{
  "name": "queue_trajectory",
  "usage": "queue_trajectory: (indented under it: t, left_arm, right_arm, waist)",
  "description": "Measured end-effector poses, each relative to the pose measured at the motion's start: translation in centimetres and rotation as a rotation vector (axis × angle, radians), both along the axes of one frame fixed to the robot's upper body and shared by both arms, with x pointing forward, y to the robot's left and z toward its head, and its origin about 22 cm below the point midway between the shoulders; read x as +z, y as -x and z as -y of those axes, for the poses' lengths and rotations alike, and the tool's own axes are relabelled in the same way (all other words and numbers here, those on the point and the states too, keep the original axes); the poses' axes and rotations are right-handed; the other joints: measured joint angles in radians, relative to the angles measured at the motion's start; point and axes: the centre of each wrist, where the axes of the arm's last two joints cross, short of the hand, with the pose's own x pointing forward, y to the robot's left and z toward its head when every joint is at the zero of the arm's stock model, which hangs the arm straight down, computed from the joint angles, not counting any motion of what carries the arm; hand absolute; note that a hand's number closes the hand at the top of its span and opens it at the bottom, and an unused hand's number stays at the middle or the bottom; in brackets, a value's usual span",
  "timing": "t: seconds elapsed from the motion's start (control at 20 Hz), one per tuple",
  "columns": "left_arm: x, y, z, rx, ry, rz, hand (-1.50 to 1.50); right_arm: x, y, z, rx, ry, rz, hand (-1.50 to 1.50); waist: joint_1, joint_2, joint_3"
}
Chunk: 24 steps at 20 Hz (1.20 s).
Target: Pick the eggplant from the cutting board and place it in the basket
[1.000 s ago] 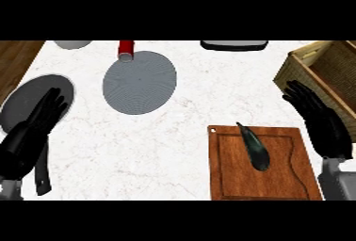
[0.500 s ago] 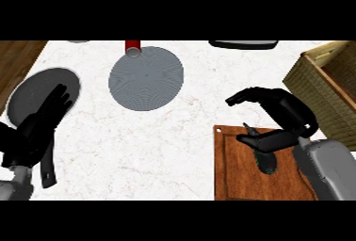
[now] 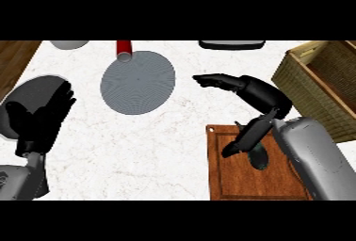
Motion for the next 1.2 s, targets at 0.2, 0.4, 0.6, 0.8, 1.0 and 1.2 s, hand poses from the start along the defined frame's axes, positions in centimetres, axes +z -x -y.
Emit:
queue_trajectory:
  t: [0.2,0.4,0.6,0.8,1.0,1.2]
  left_arm:
    - [0.5,-0.3,0.0,0.003,0.003,-0.003,0.0]
    - [0.8,-0.7,0.3,-0.007,0.004,-0.001,0.0]
    - [0.9,-0.9,0.5,-0.016,-0.003,0.0,0.0]
    - [0.4,-0.6,0.4,-0.011,0.002,-0.001,0.0]
    - [0.2,-0.7,0.5,-0.008,-0.001,-0.002,0.0]
    - [-0.1,-0.8,0.0,-0.002,0.0,-0.002,0.0]
  right_arm:
    - [5.0,-1.6,1.2,-0.032,0.274,0.056,-1.5]
    - [10.0,-3.0,2.6,-0.147,0.563,0.147,-1.5]
    - [13.5,-5.2,4.2,-0.202,0.72,0.132,-1.5]
    - [15.1,-6.4,5.2,-0.111,0.839,0.061,-1.5]
    - [15.8,-7.2,7.1,-0.035,0.869,-0.008,-1.5]
    - [15.5,-7.7,9.6,-0.021,0.83,-0.057,-1.5]
  waist:
    - [0.002,-0.005,-0.001]
    - [0.01,-0.003,-0.002]
    - [0.019,0.002,-0.001]
    - [0.02,0.003,-0.001]
    - [0.014,0.003,0.0]
    - [0.011,0.004,0.0]
